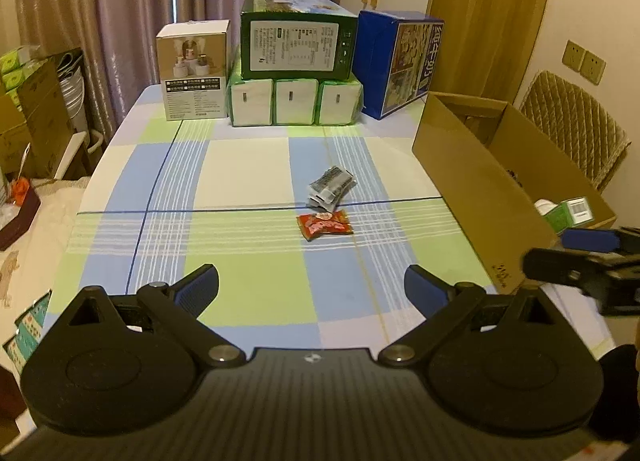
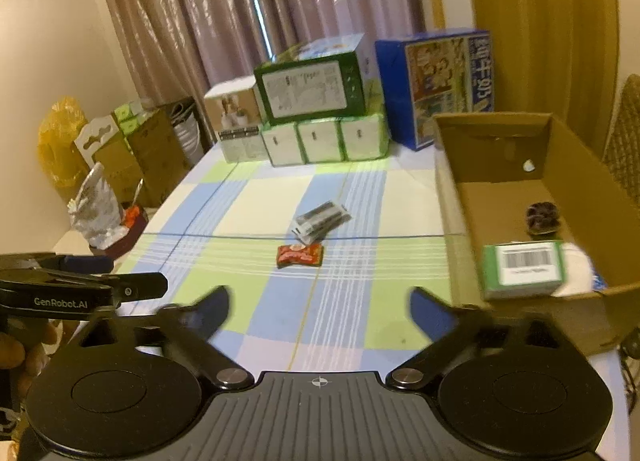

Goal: Organize objects
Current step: 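Move both tools back over the table toward the candy and the clear packet, then grasp the red candy packet with the left tool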

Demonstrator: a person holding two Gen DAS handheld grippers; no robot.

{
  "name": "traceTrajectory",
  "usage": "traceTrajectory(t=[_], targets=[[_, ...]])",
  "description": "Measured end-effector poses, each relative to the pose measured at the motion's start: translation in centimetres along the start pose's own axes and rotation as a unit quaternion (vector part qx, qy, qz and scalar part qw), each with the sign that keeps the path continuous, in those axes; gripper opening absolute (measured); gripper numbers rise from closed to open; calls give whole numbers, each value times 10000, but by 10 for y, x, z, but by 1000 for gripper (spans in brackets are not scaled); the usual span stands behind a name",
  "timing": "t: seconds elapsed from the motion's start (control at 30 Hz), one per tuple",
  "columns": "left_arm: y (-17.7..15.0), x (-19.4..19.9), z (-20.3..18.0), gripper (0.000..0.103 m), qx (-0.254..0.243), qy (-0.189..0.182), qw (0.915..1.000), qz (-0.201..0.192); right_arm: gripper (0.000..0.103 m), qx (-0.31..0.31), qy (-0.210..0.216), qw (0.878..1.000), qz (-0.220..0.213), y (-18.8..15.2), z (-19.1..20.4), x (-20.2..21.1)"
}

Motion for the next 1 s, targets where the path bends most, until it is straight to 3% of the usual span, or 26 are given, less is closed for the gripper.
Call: traceTrajectory(t=[0.2,0.27,0.5,0.77,1.0], targets=[[11,-44,14,93,-364,-180,9992,64,53,129,-48,9997,197,9,0,-53],[13,-61,18,91,-458,-238,9986,95,50,151,-75,9996,242,12,-3,-69],[27,-120,23,83,-1112,-443,9927,158,49,290,-141,9990,324,24,-15,-122],[39,-179,13,76,-2091,-757,9745,307,49,393,-180,9980,454,32,-30,-168],[56,-214,2,67,-2515,-848,9630,459,49,436,-259,9972,556,35,-43,-191]])
Point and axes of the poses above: each gripper's, at about its wrist camera, not at the fingertips, and x roughly against the way its jaws point, z to its left, y to its top, the point moved 4 cm from there along -x, roughly the way its jaws point, and after that the axes turned 7 degrees about z, right-handed, at the moved point
